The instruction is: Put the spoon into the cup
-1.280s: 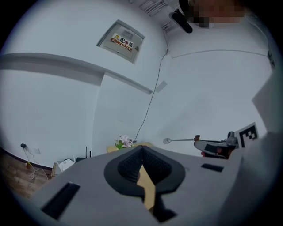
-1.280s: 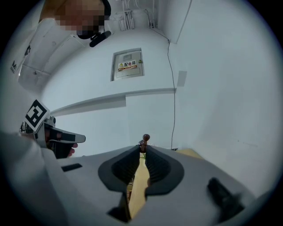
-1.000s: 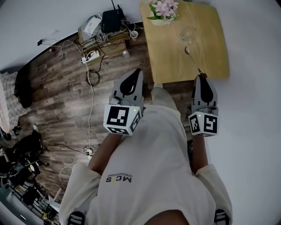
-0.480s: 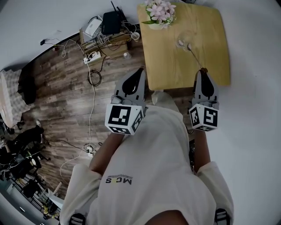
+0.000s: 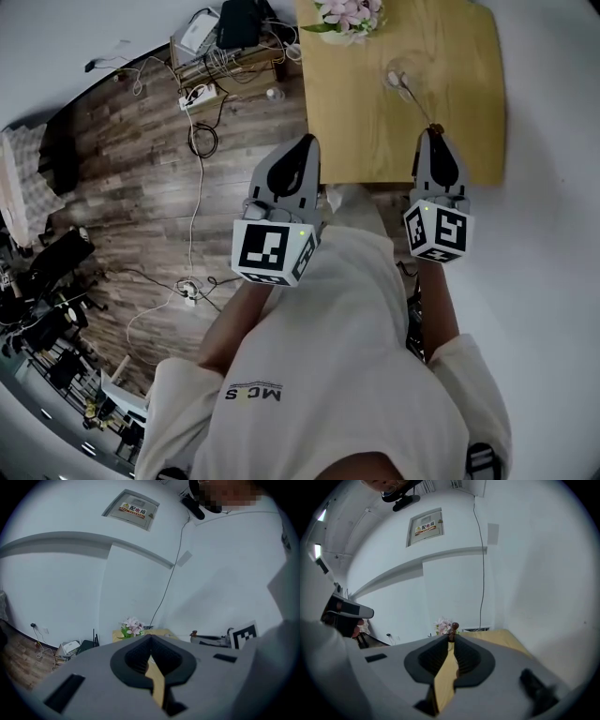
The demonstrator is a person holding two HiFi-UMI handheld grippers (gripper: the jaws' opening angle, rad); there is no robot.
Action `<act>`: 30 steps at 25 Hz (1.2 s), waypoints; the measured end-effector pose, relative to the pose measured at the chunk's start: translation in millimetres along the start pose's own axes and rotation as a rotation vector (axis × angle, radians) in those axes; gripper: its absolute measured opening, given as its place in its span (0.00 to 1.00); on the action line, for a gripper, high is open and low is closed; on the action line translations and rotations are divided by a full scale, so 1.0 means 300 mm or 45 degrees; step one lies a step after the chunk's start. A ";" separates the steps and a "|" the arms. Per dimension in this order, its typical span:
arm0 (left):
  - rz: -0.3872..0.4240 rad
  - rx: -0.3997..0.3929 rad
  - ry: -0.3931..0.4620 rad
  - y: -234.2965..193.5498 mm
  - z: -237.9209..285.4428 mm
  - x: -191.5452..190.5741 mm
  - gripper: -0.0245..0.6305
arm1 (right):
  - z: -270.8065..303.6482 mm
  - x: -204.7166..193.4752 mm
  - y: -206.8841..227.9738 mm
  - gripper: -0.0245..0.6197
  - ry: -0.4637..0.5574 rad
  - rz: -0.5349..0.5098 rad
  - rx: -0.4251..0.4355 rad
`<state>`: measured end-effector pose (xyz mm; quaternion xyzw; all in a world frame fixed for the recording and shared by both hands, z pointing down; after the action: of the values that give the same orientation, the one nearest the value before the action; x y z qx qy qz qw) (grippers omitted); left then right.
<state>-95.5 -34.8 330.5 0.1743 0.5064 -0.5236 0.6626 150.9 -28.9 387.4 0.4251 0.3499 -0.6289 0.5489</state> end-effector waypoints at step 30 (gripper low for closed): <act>-0.023 0.016 -0.072 0.041 0.104 -0.109 0.05 | 0.350 -0.306 0.115 0.12 -0.373 -0.021 0.043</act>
<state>-67.6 -36.8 368.1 0.1591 0.4857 -0.5374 0.6708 172.6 -93.4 514.2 0.3350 0.2590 -0.6945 0.5817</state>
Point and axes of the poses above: the fingertips, and each gripper's own axes: z forward along the fingers, y to its right, x out of its top, the point moved 9 cm from there along -z, backward along the fingers, and after that the axes turned 4 degrees about -z, right-handed, at the moved point
